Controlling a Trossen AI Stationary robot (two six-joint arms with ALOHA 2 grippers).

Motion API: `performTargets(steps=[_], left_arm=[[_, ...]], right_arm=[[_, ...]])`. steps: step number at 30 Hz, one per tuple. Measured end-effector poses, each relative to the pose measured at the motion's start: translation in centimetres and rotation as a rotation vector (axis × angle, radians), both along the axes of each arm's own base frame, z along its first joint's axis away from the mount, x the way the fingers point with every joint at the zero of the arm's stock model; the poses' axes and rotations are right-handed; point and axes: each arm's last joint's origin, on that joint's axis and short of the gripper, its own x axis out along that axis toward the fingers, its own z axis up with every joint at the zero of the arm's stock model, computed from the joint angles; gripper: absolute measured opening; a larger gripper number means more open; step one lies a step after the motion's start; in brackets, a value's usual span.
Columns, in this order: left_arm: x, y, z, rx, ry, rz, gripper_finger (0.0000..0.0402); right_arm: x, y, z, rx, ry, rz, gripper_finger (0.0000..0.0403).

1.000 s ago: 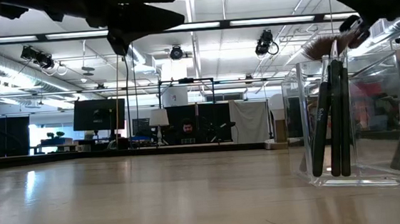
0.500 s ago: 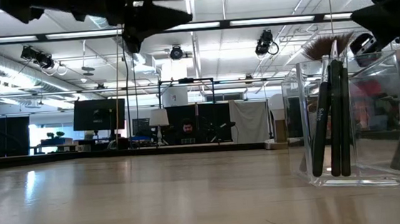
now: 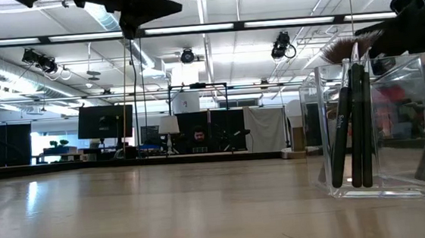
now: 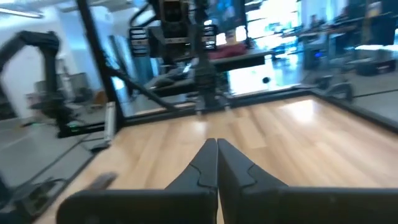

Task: Put items in baskets/containers
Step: Return to Home Position

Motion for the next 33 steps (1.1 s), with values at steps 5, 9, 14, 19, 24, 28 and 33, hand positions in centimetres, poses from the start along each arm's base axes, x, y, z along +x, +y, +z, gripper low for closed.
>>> performTargets(steps=[5, 9, 14, 19, 24, 28, 33], left_arm=[[-1.2, 0.6, 0.8, 0.017, 0.021, 0.028, 0.0197], [-1.8, 1.2, 1.0, 0.028, 0.049, 0.046, 0.0197], [-2.5, 2.4, 0.7, 0.056, 0.11, 0.081, 0.0197], [-4.3, 4.1, -1.9, 0.029, 0.09, 0.085, 0.017], [-7.0, 5.5, -5.0, -0.01, -0.009, 0.069, 0.0098], [-9.4, 6.6, -6.3, -0.036, -0.07, 0.105, 0.0029], [-12.2, 7.1, -7.5, -0.059, -0.168, 0.066, 0.0008]], right_arm=[[0.0, -0.3, -0.1, -0.018, 0.012, -0.063, 0.0], [0.1, -0.3, -0.2, -0.004, 0.028, -0.059, 0.0], [0.2, -0.3, -0.3, 0.017, 0.034, -0.058, 0.0015], [0.2, -0.3, -0.3, 0.017, 0.034, -0.058, 0.0026], [0.2, -0.3, -0.3, 0.017, 0.033, -0.058, 0.0027], [0.2, -0.3, -0.2, 0.016, 0.033, -0.058, 0.0027], [0.2, -0.3, -0.2, 0.016, 0.033, -0.058, 0.0027]])
